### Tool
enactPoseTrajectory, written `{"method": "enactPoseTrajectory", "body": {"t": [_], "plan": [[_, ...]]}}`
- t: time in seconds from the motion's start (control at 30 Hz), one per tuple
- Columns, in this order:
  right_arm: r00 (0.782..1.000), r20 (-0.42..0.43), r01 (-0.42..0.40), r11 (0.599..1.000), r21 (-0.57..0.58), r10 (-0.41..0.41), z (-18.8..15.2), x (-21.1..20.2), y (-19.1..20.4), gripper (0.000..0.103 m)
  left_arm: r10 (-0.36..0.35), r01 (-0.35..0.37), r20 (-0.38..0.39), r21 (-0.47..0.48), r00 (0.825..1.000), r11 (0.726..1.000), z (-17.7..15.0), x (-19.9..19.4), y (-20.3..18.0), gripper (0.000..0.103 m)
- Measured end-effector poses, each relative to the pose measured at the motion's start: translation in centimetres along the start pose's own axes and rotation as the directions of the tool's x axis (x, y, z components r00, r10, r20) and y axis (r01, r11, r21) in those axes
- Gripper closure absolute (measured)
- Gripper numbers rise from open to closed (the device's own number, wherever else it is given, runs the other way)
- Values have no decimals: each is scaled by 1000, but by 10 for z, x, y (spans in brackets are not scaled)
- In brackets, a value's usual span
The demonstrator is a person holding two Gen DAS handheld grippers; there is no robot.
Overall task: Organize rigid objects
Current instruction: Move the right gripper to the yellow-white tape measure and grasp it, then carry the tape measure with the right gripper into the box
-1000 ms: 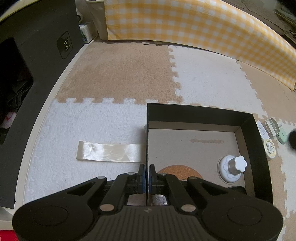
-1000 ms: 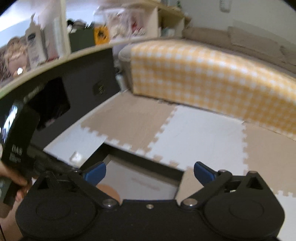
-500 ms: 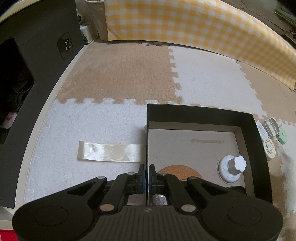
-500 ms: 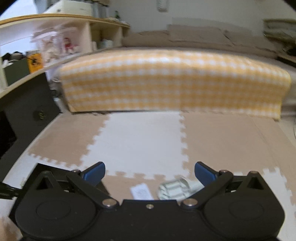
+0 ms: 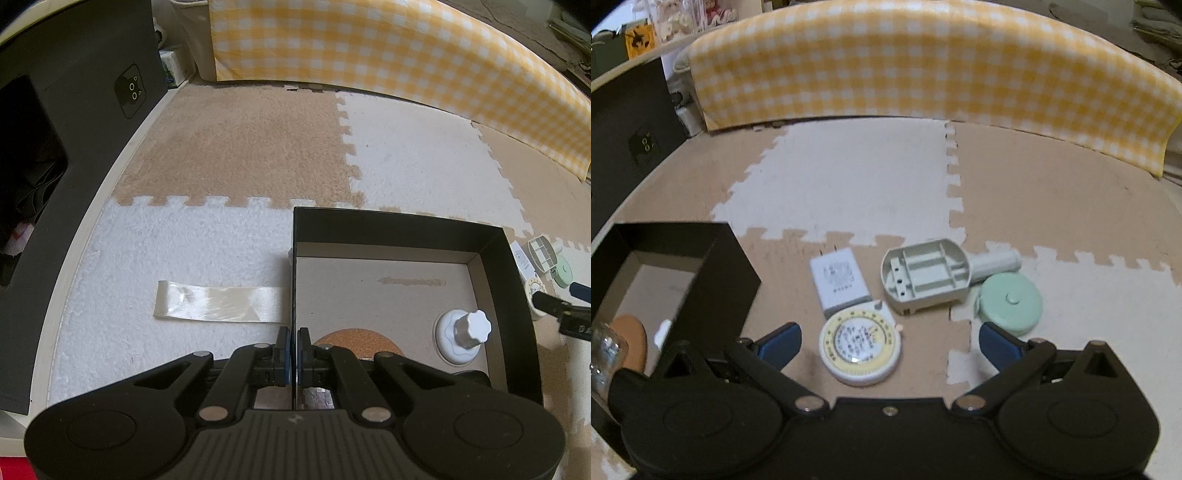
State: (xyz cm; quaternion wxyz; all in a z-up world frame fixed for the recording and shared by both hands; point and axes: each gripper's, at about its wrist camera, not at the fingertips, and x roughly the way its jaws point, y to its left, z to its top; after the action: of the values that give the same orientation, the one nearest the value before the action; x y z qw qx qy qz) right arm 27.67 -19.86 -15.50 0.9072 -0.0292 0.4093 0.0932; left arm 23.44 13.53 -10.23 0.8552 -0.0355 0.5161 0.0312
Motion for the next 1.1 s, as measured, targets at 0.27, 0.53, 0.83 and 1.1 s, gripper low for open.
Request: {"method": "enactPoseTrajectory", "body": {"t": [0.27, 0.53, 0.83, 1.1], "plan": [[1000, -21, 12, 996, -83, -14, -6, 13, 19, 37, 0, 0, 0, -1, 1000, 1000, 0, 0, 0, 101], [999, -33, 0, 996, -95, -3, -2, 13, 22, 47, -1, 1, 0, -1, 1000, 1000, 0, 0, 0, 101], [998, -58, 19, 995, -100, -25, 2, 11, 22, 48, -1, 1, 0, -2, 1000, 1000, 1, 0, 0, 101], [1000, 12, 15, 998, -60, -14, 22, -15, 23, 48, 0, 0, 0, -1, 1000, 1000, 0, 0, 0, 101]]}}
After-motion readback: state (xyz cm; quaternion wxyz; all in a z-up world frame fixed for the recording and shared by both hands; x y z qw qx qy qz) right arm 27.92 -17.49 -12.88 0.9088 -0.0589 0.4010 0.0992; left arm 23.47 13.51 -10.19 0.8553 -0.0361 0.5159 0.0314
